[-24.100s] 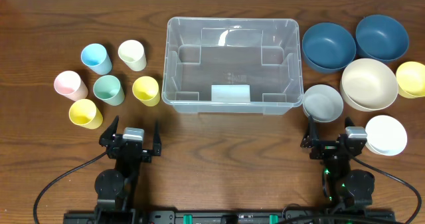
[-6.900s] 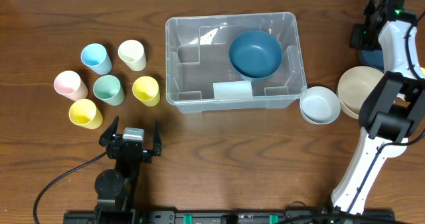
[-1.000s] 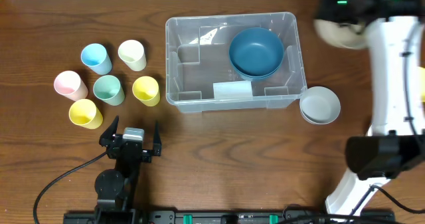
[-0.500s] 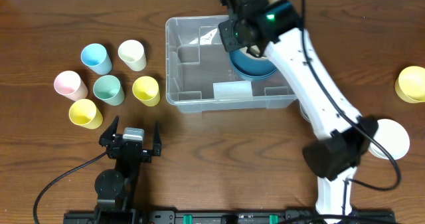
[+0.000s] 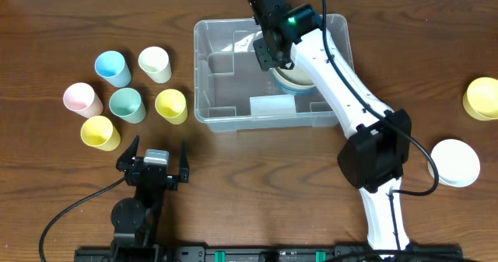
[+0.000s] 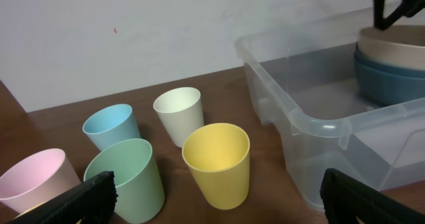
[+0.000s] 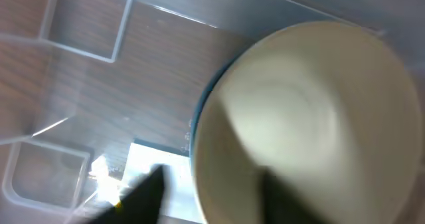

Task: Pack container
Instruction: 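Carry the cream bowl into the bin and set it on the blue bowls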

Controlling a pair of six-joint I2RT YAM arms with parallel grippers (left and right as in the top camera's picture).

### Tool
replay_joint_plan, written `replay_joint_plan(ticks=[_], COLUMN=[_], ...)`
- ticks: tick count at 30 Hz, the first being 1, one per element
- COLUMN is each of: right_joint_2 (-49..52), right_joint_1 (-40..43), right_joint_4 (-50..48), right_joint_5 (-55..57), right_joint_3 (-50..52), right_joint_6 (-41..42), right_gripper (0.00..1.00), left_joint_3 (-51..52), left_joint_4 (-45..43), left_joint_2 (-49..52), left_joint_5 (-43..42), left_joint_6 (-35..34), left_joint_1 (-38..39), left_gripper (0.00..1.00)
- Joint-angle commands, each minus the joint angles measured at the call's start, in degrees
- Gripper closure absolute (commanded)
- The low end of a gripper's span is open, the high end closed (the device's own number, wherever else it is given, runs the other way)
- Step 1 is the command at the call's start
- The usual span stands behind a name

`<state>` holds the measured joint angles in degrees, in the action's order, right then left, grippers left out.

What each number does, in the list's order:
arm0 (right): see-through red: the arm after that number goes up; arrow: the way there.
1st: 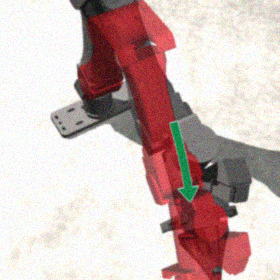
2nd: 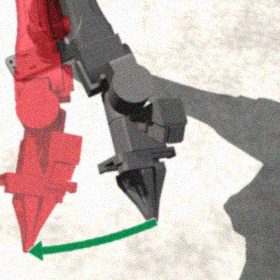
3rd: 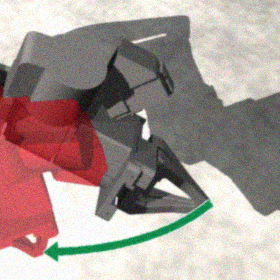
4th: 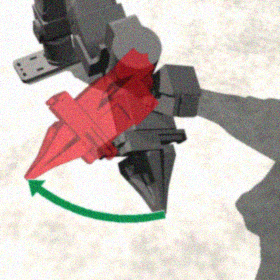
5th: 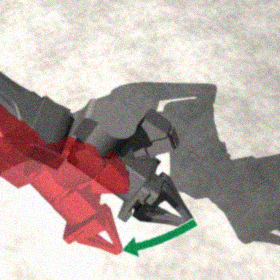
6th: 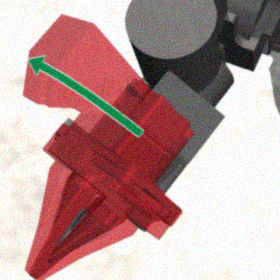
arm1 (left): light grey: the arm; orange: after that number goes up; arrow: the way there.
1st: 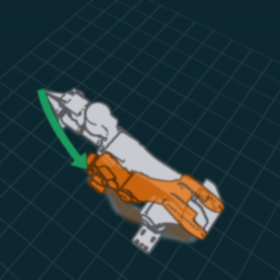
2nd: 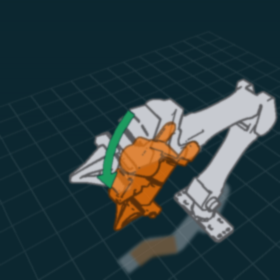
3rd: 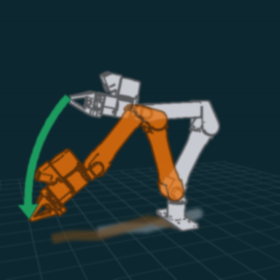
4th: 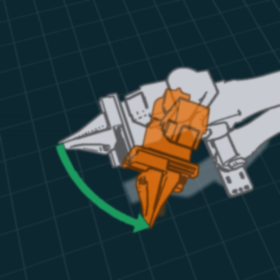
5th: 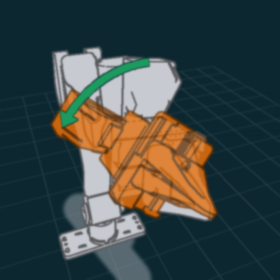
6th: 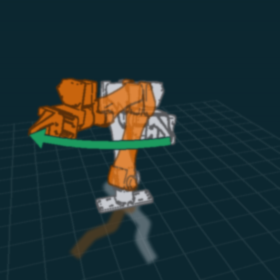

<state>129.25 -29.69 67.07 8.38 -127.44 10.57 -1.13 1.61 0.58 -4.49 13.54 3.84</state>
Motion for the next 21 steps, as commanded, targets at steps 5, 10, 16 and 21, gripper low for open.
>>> replay_joint_plan(ticks=[5, 10, 16, 21], right_joint_2=[0.5, -1.6, -7.9, -14.4], right_joint_1=[0.9, 1.0, 2.0, 5.3], right_joint_4=[0.2, 2.0, 6.9, 11.9], right_joint_5=[1.1, 1.0, 0.0, -0.3], right_joint_3=[-0.8, -0.8, -0.8, -0.8], right_joint_6=[0.1, 0.1, 2.5, 5.8], right_gripper=[0.36, 0.36, 0.34, 0.32], left_joint_3=[0.9, 0.9, 0.9, 0.9], left_joint_4=[2.0, 2.0, 2.0, 2.0], left_joint_2=[-0.2, -0.2, -0.2, -0.2], left_joint_5=[-0.9, -0.9, -0.9, -0.9], left_joint_6=[0.2, 0.2, 0.2, 0.2], left_joint_1=[-0.3, -0.3, -0.3, -0.3], left_gripper=[0.02, 0.02, 0.02, 0.02])
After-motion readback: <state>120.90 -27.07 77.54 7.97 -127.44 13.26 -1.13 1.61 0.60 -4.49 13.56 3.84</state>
